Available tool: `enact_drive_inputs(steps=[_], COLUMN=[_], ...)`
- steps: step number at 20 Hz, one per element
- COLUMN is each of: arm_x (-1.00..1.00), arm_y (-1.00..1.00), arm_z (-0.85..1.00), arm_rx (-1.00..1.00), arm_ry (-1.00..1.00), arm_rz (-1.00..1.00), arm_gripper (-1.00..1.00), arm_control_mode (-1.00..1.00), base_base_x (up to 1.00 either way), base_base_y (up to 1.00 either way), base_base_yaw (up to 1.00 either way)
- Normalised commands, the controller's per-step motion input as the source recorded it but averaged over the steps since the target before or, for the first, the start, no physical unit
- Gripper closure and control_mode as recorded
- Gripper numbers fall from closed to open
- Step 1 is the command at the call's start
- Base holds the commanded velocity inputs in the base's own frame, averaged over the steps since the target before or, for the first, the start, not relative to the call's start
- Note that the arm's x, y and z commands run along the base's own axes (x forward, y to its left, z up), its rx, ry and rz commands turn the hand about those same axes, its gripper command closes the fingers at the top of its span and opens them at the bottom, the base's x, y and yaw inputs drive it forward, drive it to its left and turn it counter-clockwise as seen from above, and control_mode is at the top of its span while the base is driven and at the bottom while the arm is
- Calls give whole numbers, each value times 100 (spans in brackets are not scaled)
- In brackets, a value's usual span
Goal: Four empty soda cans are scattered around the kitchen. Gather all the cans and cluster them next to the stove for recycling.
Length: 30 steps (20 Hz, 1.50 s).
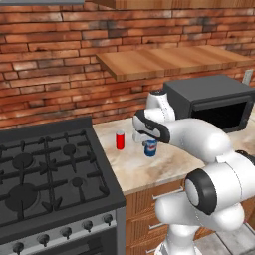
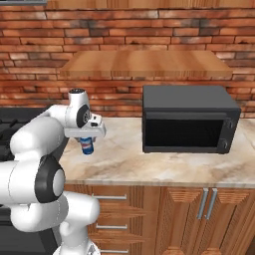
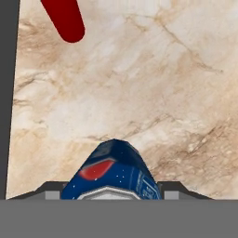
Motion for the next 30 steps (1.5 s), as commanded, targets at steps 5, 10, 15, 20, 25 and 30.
enact_drive_inputs(steps=[5, 10, 15, 20, 25, 30], arm_x=[19, 19, 19, 18, 18, 17], arm_y=[4, 6, 5, 3, 2, 3], arm_z=[-10, -13, -13, -15, -12, -12], arm_rx=[0, 0, 0, 0, 0, 0], arm_ry=[1, 0, 0, 0, 0, 0], arm_rz=[0, 0, 0, 0, 0, 0], arm_gripper=[100, 100, 100, 100, 100, 100], arm_control_mode=[-100, -100, -100, -100, -100, -100], base_base_x=[0, 0, 0, 0, 0, 0], base_base_y=[0, 0, 0, 0, 0, 0], base_base_yaw=[0, 0, 0, 0, 0, 0])
